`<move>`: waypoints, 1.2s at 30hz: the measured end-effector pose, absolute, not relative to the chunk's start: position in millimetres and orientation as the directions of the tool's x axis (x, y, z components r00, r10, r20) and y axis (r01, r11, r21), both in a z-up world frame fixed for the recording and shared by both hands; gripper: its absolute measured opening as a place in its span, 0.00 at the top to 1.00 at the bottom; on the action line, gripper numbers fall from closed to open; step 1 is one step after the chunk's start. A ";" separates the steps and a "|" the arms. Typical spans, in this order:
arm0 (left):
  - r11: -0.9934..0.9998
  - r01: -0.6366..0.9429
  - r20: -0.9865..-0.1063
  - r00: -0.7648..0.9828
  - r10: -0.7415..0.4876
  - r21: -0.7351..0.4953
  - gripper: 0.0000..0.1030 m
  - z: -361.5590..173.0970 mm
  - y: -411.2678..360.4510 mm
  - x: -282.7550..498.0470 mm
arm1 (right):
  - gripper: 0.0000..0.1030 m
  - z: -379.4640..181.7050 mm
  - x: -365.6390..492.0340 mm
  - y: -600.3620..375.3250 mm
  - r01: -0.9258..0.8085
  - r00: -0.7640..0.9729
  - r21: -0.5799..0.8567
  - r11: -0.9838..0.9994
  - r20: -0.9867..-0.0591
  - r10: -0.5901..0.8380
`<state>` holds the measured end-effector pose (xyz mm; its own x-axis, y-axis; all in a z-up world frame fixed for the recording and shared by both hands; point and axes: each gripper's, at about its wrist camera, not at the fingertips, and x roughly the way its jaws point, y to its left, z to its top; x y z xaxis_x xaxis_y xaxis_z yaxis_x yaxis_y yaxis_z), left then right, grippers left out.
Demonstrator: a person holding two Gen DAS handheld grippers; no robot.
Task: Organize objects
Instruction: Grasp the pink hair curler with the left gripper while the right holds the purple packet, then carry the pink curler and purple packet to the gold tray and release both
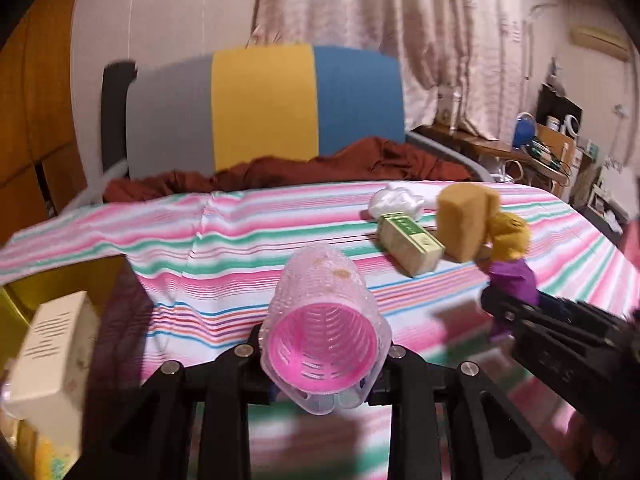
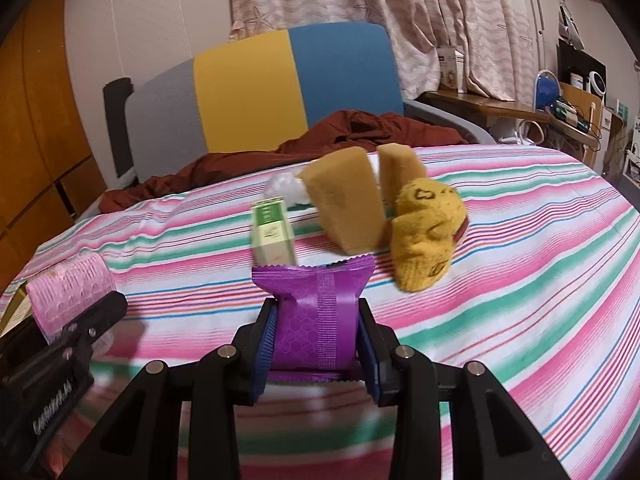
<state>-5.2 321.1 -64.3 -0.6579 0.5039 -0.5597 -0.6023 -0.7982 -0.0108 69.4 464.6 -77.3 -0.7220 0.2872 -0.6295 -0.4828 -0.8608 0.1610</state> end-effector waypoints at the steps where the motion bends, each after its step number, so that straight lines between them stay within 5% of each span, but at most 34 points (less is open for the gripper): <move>1: -0.799 -0.602 -0.538 -0.672 0.508 -0.003 0.73 -61.3 314.0 2.9 | 0.64 -76.7 71.6 461.3 -0.478 -0.728 0.167 -0.862 -0.625 0.282; 18: -0.762 -0.627 -0.471 -0.629 0.619 -0.165 0.72 -11.2 212.4 48.9 | 0.64 -72.7 67.2 407.6 -0.404 -0.733 0.020 -0.914 -0.605 0.311; 36: -0.901 -0.302 -0.654 -0.620 0.434 -0.313 0.72 -26.5 58.2 -73.5 | 0.64 -63.3 79.9 340.1 -0.237 -0.770 -0.009 -0.972 -0.608 0.193</move>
